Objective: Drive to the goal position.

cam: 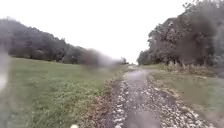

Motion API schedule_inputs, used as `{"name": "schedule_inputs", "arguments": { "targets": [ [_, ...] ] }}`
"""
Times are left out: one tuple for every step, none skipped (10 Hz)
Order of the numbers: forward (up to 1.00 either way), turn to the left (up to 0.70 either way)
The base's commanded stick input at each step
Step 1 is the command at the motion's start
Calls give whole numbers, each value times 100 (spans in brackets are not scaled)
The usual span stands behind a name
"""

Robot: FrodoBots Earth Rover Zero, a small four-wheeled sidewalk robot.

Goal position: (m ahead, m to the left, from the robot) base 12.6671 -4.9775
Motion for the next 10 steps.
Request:
{"name": "schedule_inputs", "arguments": {
  "targets": [
    [70, -35],
    [70, -35],
    [70, -35],
    [70, -35],
    [70, -35],
    [70, -35],
    [70, -35],
    [70, -35],
    [70, -35],
    [70, -35]
  ]
}}
